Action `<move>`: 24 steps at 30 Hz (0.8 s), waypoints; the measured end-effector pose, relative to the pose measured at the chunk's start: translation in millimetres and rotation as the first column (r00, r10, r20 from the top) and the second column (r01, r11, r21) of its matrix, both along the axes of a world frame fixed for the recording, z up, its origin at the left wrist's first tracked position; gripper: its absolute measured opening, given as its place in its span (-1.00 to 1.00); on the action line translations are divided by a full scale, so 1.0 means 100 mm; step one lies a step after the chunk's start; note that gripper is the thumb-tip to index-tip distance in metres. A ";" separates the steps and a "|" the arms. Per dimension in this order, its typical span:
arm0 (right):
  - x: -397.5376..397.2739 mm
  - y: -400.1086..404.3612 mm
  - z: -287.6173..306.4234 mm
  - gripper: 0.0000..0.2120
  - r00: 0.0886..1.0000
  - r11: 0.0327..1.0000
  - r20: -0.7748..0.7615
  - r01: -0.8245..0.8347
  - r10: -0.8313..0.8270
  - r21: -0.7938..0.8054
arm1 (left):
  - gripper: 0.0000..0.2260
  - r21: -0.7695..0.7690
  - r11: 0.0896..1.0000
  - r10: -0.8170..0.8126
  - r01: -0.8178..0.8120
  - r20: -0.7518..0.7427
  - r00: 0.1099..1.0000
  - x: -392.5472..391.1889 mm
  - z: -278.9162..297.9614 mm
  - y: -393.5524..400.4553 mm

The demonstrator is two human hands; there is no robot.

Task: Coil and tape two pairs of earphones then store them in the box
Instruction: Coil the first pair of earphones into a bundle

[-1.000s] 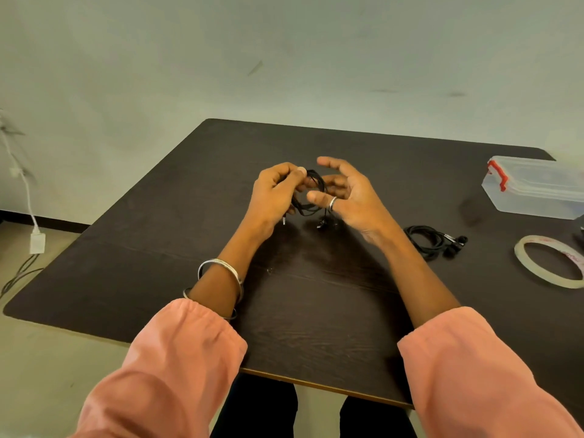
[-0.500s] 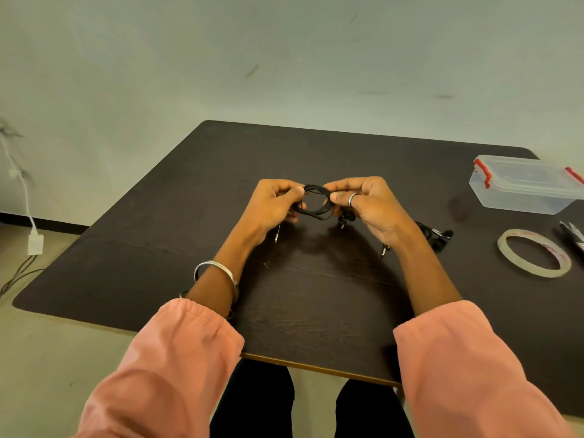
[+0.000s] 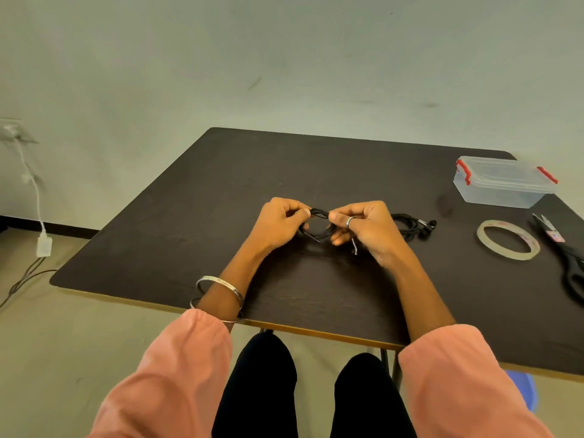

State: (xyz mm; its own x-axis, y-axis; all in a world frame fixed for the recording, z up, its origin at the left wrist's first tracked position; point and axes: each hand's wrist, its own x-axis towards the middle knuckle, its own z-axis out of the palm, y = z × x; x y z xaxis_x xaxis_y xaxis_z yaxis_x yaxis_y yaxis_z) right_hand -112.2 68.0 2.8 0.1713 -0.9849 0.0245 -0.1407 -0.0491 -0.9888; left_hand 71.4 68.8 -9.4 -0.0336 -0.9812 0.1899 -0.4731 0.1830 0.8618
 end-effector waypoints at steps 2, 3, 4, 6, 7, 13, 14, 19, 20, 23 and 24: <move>0.04 -0.02 -0.07 -0.90 0.970 0.994 -0.235 0.045 -0.067 -0.097 | -0.82 -0.072 0.997 0.041 -0.021 0.281 0.959 0.01 -0.04 -0.02; 0.05 -0.03 -0.09 -0.89 0.937 0.984 -0.334 0.054 -0.108 -0.168 | -0.80 -0.103 0.994 0.065 -0.028 0.379 0.923 0.03 -0.06 -0.05; 0.06 -0.05 -0.11 -0.88 0.892 0.968 -0.428 0.038 -0.144 -0.247 | -0.77 -0.122 0.992 0.078 -0.028 0.432 0.899 0.05 -0.07 -0.07; 0.08 -0.06 -0.13 -0.86 0.793 0.930 -0.575 -0.030 -0.200 -0.365 | -0.71 -0.105 0.994 0.074 -0.025 0.490 0.869 0.06 -0.06 -0.09; 0.09 -0.07 -0.15 -0.86 0.771 0.921 -0.597 -0.038 -0.220 -0.389 | -0.67 -0.092 0.995 0.075 -0.033 0.506 0.859 0.06 -0.06 -0.10; 0.17 -0.11 -0.21 -0.93 0.802 0.925 -0.544 0.029 -0.248 -0.379 | -0.74 -0.119 0.974 0.221 -0.193 0.299 0.928 0.01 -0.02 -0.04; 0.19 -0.11 -0.21 -0.94 0.803 0.926 -0.543 0.031 -0.247 -0.376 | -0.75 -0.092 0.974 0.225 -0.208 0.265 0.937 0.00 -0.01 -0.03; 0.19 -0.12 -0.19 -0.92 0.799 0.921 -0.557 -0.009 -0.228 -0.389 | -0.68 0.056 0.975 0.194 -0.213 0.238 0.952 0.00 0.02 -0.06; 0.18 -0.12 -0.18 -0.91 0.802 0.922 -0.554 -0.011 -0.222 -0.387 | -0.67 0.077 0.976 0.179 -0.204 0.252 0.951 0.00 0.02 -0.07; 0.16 -0.12 -0.17 -0.92 0.827 0.936 -0.526 -0.001 -0.198 -0.353 | -0.68 0.096 0.975 0.176 -0.200 0.208 0.962 0.01 0.03 -0.05; 0.15 -0.13 -0.18 -0.92 0.837 0.939 -0.511 0.011 -0.197 -0.345 | -0.69 0.101 0.975 0.176 -0.196 0.176 0.968 0.02 0.03 -0.04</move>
